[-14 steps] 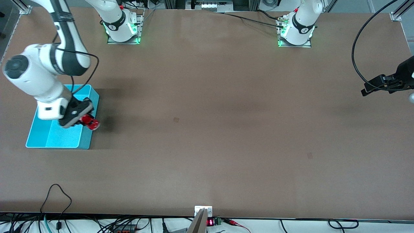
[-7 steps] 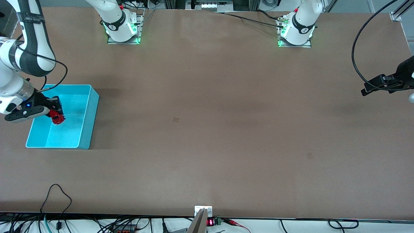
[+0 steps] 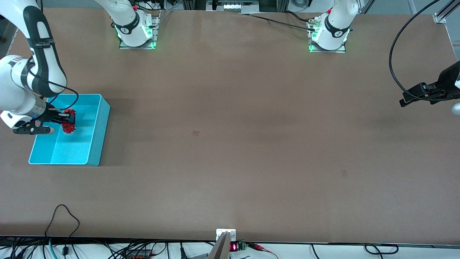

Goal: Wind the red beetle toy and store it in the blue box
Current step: 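Lower the red car into the blue box with the right gripper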

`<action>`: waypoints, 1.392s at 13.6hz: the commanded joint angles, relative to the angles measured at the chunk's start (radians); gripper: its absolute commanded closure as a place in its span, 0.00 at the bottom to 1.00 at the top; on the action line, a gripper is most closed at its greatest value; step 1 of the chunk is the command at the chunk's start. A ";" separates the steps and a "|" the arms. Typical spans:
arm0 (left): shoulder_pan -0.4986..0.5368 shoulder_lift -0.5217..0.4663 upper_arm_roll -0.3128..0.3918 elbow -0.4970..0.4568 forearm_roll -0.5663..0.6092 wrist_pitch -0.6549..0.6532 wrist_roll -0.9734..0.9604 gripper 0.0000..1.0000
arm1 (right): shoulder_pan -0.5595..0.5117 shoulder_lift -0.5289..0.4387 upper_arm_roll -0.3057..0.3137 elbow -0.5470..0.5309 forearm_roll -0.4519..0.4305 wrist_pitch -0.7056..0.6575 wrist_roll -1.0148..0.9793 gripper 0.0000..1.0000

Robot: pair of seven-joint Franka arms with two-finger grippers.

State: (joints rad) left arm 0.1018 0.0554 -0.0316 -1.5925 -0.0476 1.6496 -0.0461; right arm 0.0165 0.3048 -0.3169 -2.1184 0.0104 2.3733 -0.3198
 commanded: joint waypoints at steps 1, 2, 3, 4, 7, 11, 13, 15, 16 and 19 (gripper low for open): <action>0.004 -0.016 -0.005 -0.006 -0.001 0.004 0.025 0.00 | -0.004 -0.015 -0.002 -0.072 0.005 0.056 0.062 1.00; 0.006 -0.016 -0.005 -0.007 -0.001 0.003 0.025 0.00 | -0.003 -0.015 -0.001 -0.083 0.005 0.058 0.083 1.00; 0.006 -0.016 -0.005 -0.007 -0.001 0.001 0.025 0.00 | -0.003 -0.015 -0.002 -0.089 0.005 0.060 0.087 1.00; 0.006 -0.016 -0.005 -0.006 -0.001 0.001 0.025 0.00 | -0.004 -0.013 -0.001 -0.101 0.005 0.060 0.087 1.00; 0.001 -0.016 -0.010 -0.006 -0.001 0.003 0.025 0.00 | -0.009 -0.012 -0.001 -0.141 0.006 0.061 0.088 1.00; 0.006 -0.014 -0.010 -0.007 0.000 0.001 0.025 0.00 | -0.007 0.008 -0.001 -0.143 0.006 0.058 0.094 0.88; 0.009 -0.012 -0.008 -0.009 -0.001 0.001 0.025 0.00 | -0.007 0.013 -0.001 -0.141 0.006 0.057 0.094 0.67; -0.002 -0.009 0.005 -0.009 -0.001 -0.001 0.025 0.00 | -0.007 0.010 -0.001 -0.135 0.006 0.055 0.094 0.00; -0.007 -0.011 0.009 -0.006 -0.001 -0.001 0.023 0.00 | -0.006 0.001 -0.001 -0.134 0.005 0.052 0.088 0.00; -0.106 -0.014 0.100 -0.004 -0.001 0.001 0.023 0.00 | 0.002 -0.064 0.010 -0.100 -0.004 0.025 0.084 0.00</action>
State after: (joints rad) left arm 0.0614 0.0555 0.0060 -1.5938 -0.0476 1.6497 -0.0456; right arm 0.0163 0.3051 -0.3165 -2.2332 0.0105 2.4291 -0.2339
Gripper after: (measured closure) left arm 0.000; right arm 0.079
